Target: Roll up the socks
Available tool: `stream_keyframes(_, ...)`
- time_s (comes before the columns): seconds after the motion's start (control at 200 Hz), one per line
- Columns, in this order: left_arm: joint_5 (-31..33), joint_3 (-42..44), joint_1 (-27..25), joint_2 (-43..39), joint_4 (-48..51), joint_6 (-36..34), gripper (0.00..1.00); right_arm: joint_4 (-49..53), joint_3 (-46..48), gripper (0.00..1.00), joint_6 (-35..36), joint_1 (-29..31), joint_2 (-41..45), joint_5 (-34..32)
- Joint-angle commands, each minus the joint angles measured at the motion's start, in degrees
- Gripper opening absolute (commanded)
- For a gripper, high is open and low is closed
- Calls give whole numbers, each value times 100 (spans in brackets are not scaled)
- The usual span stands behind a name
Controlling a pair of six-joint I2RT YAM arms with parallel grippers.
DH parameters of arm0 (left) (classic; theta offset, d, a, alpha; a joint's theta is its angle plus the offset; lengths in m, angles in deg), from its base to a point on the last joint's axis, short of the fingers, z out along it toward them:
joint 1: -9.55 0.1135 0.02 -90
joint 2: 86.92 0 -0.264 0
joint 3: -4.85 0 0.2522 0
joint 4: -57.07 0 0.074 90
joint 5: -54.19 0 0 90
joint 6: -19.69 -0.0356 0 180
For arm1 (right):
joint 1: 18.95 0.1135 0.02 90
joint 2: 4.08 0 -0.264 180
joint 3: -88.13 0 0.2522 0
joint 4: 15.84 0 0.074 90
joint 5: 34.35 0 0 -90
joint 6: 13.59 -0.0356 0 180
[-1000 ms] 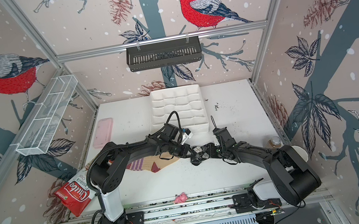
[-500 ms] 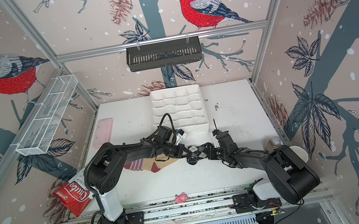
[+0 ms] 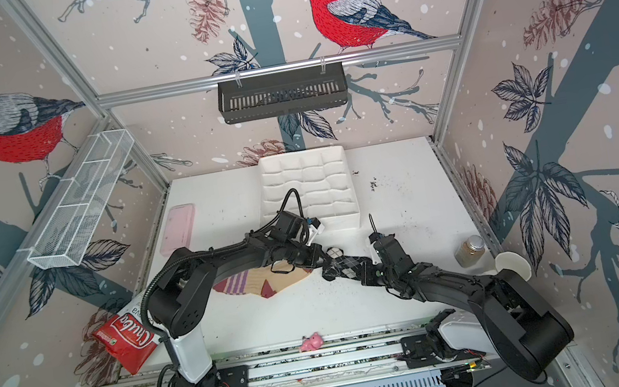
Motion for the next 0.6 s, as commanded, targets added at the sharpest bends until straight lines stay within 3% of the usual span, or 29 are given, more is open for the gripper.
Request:
stream_keyframes(0.0, 916, -332, -145, 100, 946, -365, 0, 792, 51, 13, -97, 35, 13, -264)
stream_keyframes(0.35, 2700, -1833, -1006, 656, 2841, -556, 0, 560, 119, 15, -198, 80, 281, -194)
stream_keyframes(0.59, 3220, -2336, -1327, 992, 3423, -468, 0, 748, -121, 20, -255, 28, 1079, -56)
